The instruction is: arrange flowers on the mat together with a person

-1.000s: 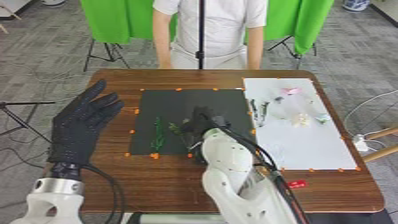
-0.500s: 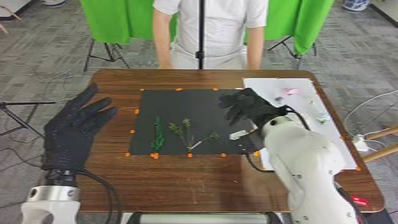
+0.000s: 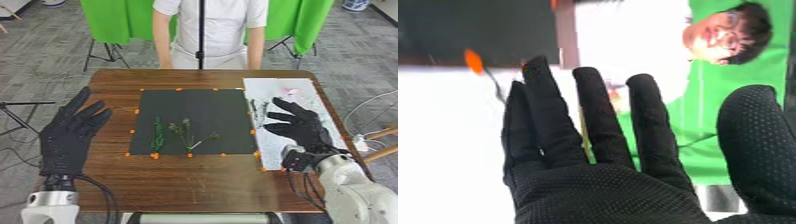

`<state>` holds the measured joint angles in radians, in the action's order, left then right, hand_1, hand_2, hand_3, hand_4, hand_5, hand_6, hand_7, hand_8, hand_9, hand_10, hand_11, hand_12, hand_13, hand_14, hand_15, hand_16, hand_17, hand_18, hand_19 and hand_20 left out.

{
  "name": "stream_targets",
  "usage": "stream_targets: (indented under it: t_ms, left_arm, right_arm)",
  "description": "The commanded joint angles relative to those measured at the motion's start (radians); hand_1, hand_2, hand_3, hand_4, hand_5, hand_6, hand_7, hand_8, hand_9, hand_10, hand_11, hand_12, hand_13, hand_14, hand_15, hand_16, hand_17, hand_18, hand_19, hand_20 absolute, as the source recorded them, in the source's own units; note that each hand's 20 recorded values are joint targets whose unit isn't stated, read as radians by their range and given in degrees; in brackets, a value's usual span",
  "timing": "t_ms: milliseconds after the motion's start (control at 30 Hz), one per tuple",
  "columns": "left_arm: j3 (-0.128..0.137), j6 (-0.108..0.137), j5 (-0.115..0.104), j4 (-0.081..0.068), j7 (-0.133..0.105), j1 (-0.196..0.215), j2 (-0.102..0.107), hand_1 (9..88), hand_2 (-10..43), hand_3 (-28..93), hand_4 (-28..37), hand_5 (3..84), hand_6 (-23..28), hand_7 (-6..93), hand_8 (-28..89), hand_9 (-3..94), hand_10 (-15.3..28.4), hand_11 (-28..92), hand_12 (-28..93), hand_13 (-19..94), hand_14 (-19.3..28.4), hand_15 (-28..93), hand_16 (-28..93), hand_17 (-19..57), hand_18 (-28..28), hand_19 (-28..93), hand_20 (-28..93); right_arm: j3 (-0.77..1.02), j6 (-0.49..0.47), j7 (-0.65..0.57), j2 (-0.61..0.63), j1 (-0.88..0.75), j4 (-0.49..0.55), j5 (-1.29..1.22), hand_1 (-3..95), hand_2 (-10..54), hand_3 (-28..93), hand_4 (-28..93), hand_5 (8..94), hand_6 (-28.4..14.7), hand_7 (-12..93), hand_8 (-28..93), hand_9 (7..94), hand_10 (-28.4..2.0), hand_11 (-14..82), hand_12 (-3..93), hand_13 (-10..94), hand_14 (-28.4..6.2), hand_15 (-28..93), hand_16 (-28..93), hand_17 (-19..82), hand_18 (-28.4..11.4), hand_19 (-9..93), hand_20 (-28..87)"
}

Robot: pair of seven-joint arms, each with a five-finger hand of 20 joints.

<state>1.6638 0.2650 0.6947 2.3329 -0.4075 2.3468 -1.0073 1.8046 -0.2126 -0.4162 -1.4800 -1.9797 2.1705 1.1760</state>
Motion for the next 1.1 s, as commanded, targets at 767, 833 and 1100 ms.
stream_targets:
  t_ms: [767,833,1100]
  left_arm:
    - [-0.024,-0.013,0.052,-0.026,0.049,0.007,-0.037,18.2,10.1,76,-28.3,34.3,6.0,8.9,-10,34.0,19.0,18,9,27,27.2,44,-9,-8.0,24.0,57,1]
    - [-0.026,-0.015,0.055,-0.026,0.054,0.006,-0.038,18.2,10.2,76,-28.3,34.1,6.0,9.0,-9,33.8,18.9,18,9,26,27.2,44,-9,-7.9,23.8,57,1]
    - [-0.039,-0.001,0.036,-0.029,0.037,0.002,-0.026,18.6,10.1,76,-28.3,34.1,6.0,9.4,-10,32.6,18.7,18,8,25,26.4,42,-9,-8.3,23.5,55,1]
  right_arm:
    - [0.008,-0.024,0.145,0.021,-0.063,-0.003,-0.271,13.6,9.9,80,-28,41.2,1.0,10,-12,46.5,-17.1,7.6,11.4,39,-22.7,24,16,4,-21.4,45,15]
    - [0.012,-0.039,0.135,0.017,-0.061,-0.005,-0.255,13.6,10.0,80,-28,41.0,1.1,10,-12,46.2,-17.0,7.3,11.4,39,-22.8,23,16,4,-21.3,44,15]
    - [0.022,-0.098,0.135,0.002,-0.072,-0.011,-0.110,13.3,10.2,80,-28,40.6,1.4,10,-12,45.4,-16.4,6.5,11.2,38,-22.9,20,17,3,-20.9,42,15]
